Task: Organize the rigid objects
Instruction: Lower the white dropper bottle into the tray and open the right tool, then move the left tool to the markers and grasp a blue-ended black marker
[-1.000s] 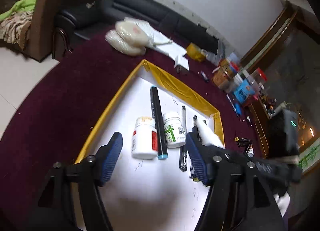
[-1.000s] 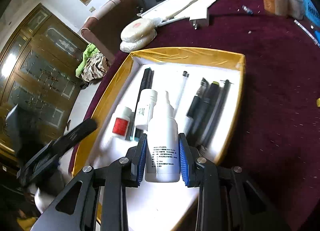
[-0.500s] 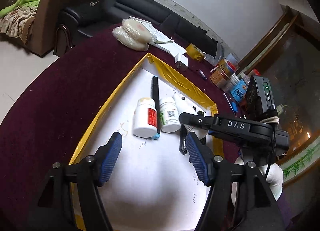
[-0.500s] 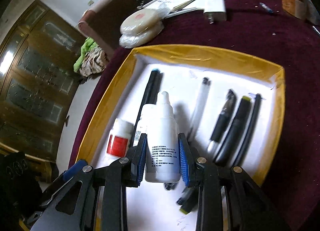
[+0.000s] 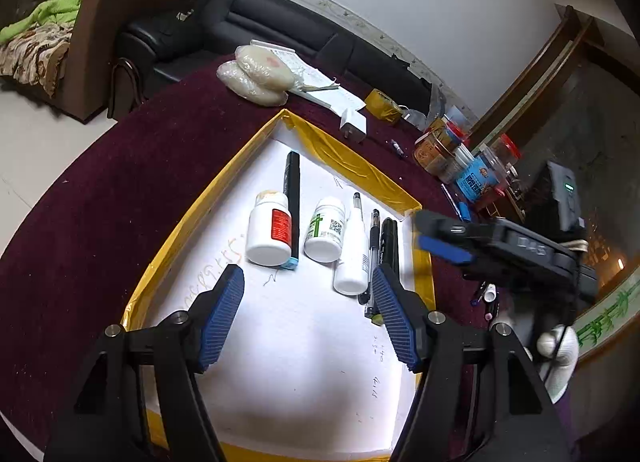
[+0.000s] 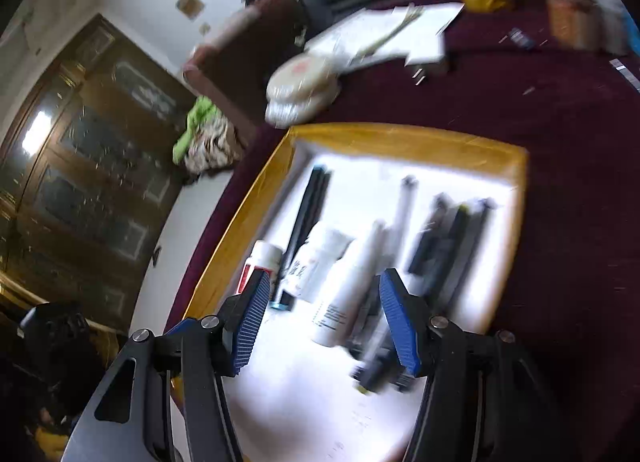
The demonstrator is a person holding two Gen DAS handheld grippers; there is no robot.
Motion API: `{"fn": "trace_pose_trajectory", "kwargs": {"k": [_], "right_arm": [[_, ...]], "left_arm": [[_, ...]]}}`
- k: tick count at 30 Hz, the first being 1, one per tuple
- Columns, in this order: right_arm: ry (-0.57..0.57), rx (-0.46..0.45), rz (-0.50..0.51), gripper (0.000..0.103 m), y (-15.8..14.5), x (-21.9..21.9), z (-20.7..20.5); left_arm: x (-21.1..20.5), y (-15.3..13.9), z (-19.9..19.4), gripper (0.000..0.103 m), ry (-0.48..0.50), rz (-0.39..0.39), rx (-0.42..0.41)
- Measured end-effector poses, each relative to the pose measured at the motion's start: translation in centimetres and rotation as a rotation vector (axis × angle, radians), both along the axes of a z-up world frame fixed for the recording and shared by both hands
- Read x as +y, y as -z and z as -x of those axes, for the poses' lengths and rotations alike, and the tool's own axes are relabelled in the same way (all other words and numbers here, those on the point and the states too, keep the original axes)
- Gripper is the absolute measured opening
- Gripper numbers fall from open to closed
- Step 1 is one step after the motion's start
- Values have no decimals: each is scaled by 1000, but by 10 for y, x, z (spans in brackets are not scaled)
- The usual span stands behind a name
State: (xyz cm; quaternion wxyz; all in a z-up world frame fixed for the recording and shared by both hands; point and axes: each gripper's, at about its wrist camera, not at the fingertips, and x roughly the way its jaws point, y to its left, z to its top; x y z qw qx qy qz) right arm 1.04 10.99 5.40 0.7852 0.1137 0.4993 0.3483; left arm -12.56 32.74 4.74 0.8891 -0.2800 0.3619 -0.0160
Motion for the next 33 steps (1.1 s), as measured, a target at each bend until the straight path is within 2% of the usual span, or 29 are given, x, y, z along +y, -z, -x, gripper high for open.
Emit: {"fn": "trace_pose_trajectory", "kwargs": {"k": [5, 8, 10, 11, 12, 18, 21, 24, 30, 33], "right_arm": [[135, -133, 2, 53, -25, -67, 8], [252, -275, 62, 53, -43, -111, 19], [341, -385, 102, 63, -50, -137, 28], [381, -421, 104, 73, -52, -153, 30], [425, -440, 100, 75, -53, -169, 31], [626, -277, 68, 75, -30, -276, 8], [734, -263, 130, 75, -11, -315, 2], [800, -234, 135, 75, 6, -347, -2], [861, -185, 59, 75, 30, -383, -2], [838, -160, 23, 75, 35, -387, -1]], "left_arm": [[-9, -2, 1, 66, 1, -17, -3], [-20, -2, 0, 66, 16, -25, 3], [-32, -3, -2, 66, 35, -35, 10], [-37, -3, -3, 66, 45, -41, 12], [-44, -4, -5, 66, 57, -49, 14], [-89, -10, -13, 66, 158, -95, 18], [-117, -8, -20, 66, 228, -115, 35], [-143, -6, -26, 66, 280, -130, 54], [-206, -11, -45, 66, 411, -191, 71], [-242, -18, -60, 66, 470, -267, 57]]}}
